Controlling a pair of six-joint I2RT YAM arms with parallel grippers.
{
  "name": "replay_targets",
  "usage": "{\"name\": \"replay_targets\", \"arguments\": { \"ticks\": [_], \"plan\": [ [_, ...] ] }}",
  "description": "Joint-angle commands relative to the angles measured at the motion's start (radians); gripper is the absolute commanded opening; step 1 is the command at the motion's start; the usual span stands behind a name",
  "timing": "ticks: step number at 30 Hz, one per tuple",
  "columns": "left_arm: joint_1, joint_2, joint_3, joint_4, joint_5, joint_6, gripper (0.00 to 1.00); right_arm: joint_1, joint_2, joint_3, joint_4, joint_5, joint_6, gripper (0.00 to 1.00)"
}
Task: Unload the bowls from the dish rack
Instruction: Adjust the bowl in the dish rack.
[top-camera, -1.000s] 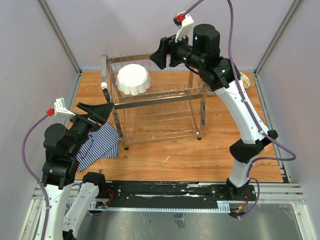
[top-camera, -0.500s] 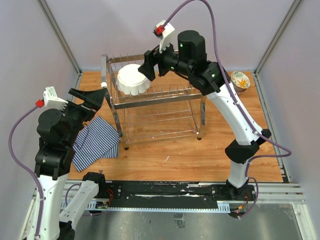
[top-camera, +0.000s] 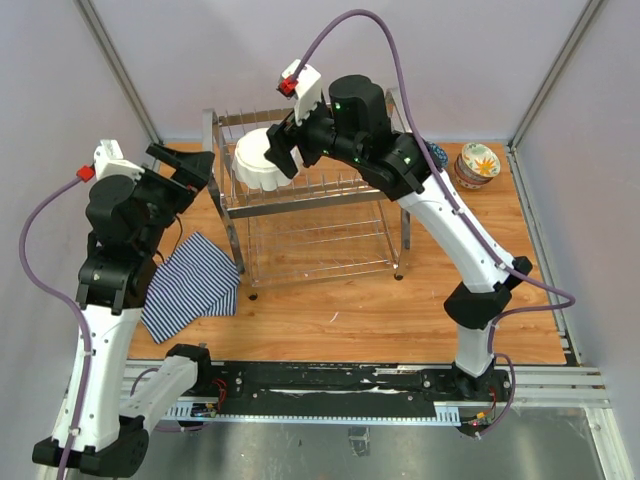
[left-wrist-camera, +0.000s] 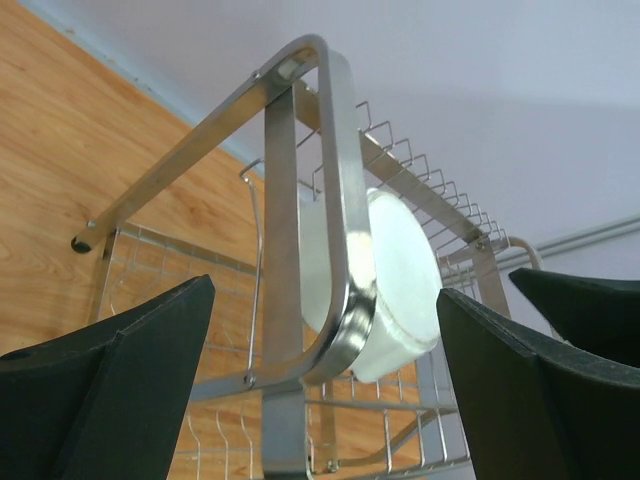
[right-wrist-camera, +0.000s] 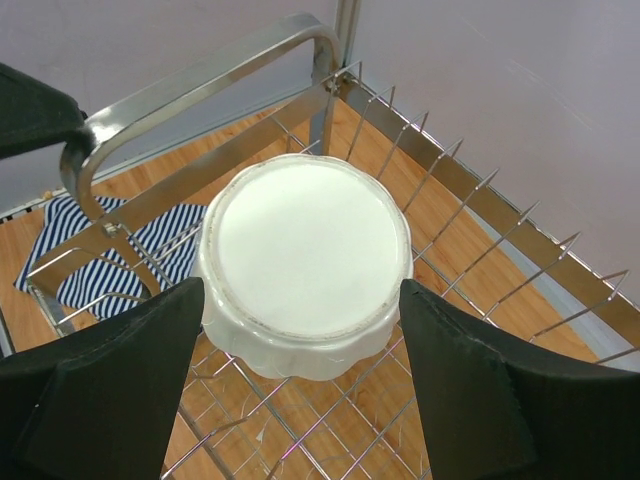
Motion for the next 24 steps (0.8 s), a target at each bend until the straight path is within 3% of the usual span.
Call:
{"name": "replay_targets", "arguments": {
  "ticks": [1, 8, 24],
  "plan": [
    [0.004, 0.072, 0.094, 0.038, -0.019, 0.065, 0.99, 0.015, 0.029, 0.041, -0.013, 0.056, -0.025, 0.8],
    [0.004, 0.192, 0.201, -0.004, -0.005, 0.115, 0.99, 0.016, 0.048, 0.041, -0.014, 0.071, -0.03, 0.81],
    [0.004, 0.252, 0.2, 0.11, 0.118, 0.109, 0.99, 0.016, 0.057, 0.05, -0.014, 0.065, -0.039, 0.9]
  ]
}}
